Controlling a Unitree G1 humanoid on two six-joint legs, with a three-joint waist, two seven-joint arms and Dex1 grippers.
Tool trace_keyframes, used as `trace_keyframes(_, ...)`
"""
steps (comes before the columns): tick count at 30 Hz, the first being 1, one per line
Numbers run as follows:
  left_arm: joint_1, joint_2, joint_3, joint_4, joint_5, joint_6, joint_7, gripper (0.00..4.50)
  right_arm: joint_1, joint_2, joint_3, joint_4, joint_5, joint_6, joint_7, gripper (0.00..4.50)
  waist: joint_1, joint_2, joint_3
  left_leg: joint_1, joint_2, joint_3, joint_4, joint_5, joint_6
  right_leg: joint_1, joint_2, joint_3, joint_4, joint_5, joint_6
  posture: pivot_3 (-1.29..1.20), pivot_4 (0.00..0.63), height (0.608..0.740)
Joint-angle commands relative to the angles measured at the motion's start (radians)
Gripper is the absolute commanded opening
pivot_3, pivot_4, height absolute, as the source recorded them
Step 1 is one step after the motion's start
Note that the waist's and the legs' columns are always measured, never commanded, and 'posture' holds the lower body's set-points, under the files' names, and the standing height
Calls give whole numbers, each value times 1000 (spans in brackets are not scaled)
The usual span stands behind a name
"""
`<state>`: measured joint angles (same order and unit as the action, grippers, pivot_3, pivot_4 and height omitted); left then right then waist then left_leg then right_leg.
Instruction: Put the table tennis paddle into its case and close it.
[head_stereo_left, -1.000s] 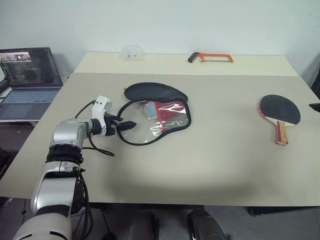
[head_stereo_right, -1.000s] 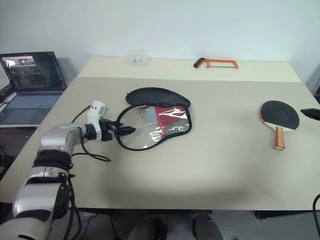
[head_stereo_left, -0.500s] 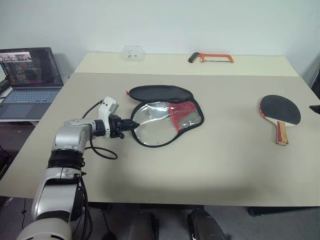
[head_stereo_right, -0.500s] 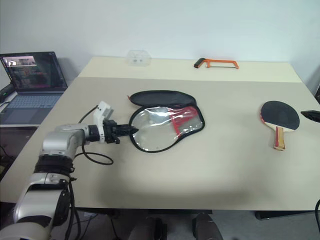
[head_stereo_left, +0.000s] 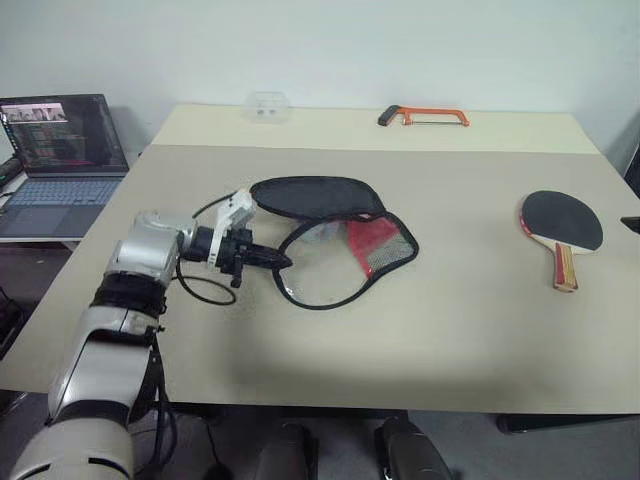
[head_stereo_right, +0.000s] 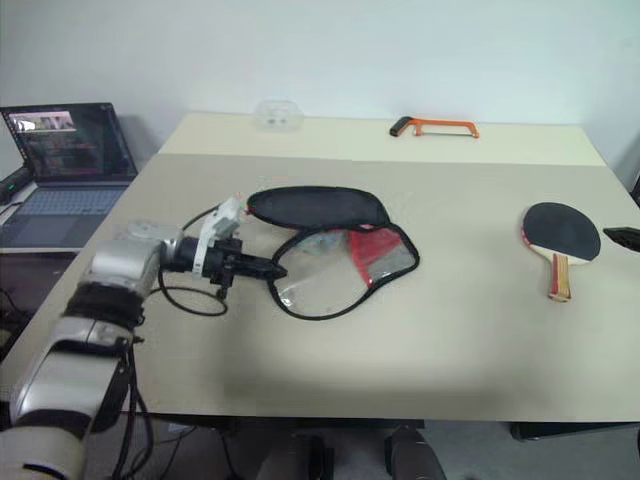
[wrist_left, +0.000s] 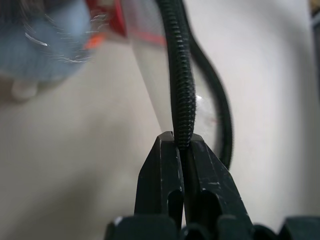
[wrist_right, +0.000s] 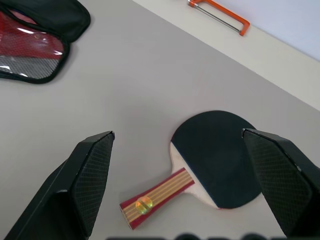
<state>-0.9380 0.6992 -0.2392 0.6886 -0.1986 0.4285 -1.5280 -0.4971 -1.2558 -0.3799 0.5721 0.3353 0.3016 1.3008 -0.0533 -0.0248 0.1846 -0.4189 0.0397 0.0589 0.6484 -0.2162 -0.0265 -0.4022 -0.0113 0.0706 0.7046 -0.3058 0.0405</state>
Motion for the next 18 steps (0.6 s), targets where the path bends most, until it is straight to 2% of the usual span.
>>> trace_keyframes(1,-117,-2,-109,163,55,-152,-86,17,28,-22,-63,-49,29,13,-12,4500,0,0,0,0,0,0,0,0,0,0,0,0,0,0,0,0,150,740)
trace_keyframes(4,-227,-32,-154,322,116,-266,-86,17,58,-25,-89,-65,34,19,-17,4500,1,0,0,0,-1,0,-1,0,0,0,0,0,-1,0,0,0,150,740)
trace_keyframes(9,-367,-88,-136,523,222,-372,-30,17,116,-20,-138,-107,43,40,-28,4500,-1,0,0,-2,-1,0,-1,0,0,-1,0,0,-2,0,0,0,150,740)
trace_keyframes(18,-475,-110,-107,639,350,-416,85,17,180,-18,-187,-148,59,57,-50,4500,-2,0,0,-4,-1,-2,-1,0,0,-2,0,-1,-4,0,0,0,150,740)
